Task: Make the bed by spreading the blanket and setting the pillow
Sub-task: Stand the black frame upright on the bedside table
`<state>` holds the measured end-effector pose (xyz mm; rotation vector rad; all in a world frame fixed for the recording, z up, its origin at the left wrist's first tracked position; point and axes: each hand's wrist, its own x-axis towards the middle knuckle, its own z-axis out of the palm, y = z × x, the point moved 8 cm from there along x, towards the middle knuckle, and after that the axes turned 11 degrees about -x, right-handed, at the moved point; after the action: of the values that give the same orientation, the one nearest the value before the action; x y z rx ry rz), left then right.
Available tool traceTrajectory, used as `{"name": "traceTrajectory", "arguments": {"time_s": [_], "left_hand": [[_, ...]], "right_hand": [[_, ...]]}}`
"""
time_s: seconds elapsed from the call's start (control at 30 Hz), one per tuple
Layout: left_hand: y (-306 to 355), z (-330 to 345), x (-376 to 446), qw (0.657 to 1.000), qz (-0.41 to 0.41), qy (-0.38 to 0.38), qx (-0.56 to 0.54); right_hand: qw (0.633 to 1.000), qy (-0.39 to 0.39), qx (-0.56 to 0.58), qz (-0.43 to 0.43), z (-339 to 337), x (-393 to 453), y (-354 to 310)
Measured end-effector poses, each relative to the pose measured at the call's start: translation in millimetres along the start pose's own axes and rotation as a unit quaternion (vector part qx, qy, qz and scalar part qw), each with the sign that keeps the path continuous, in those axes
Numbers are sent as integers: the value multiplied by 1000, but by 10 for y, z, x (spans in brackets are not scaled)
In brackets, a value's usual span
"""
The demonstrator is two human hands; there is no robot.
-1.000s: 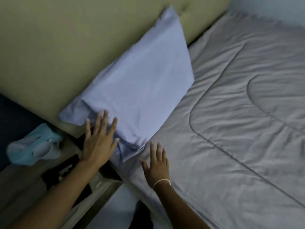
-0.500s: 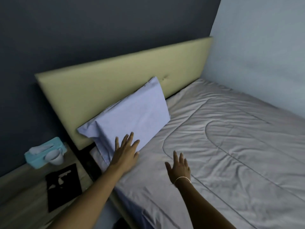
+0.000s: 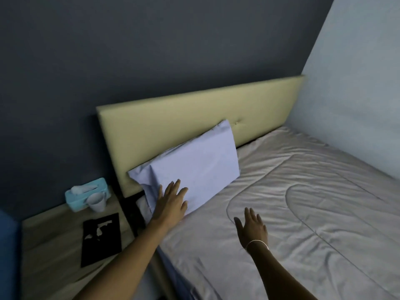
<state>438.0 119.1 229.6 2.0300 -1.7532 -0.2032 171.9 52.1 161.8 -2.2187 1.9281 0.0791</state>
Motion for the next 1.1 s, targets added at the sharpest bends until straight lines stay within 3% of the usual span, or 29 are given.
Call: {"name": "traceTrajectory", "arguments": {"time_s": [0.17,0.37,0.57,0.8,0.97,1.1], "left_hand": [[-686,-263,-49,996,-80,29,11],[-1711,-580,-233,987,-141,66,24],[-3006,-731,-801,954,-275,114,-45],[-4116,-180,-1623,909,-413,40,-40],[-4265,497,-2027,874,-473,1,-113],[-4480,1080,-2069,866,-475,-7,-155]], "right_hand": [[998,5,-5,-58,58,200,-646],[987,-31,-16,-157,398,430,-1920],[967,-86,-9,-239,929,456,-3264],[935,-169,-47,-308,1813,123,-4279],[890,-257,-56,-373,2415,-102,-4443],[864,-303,-72,-397,3072,123,-4626]]}}
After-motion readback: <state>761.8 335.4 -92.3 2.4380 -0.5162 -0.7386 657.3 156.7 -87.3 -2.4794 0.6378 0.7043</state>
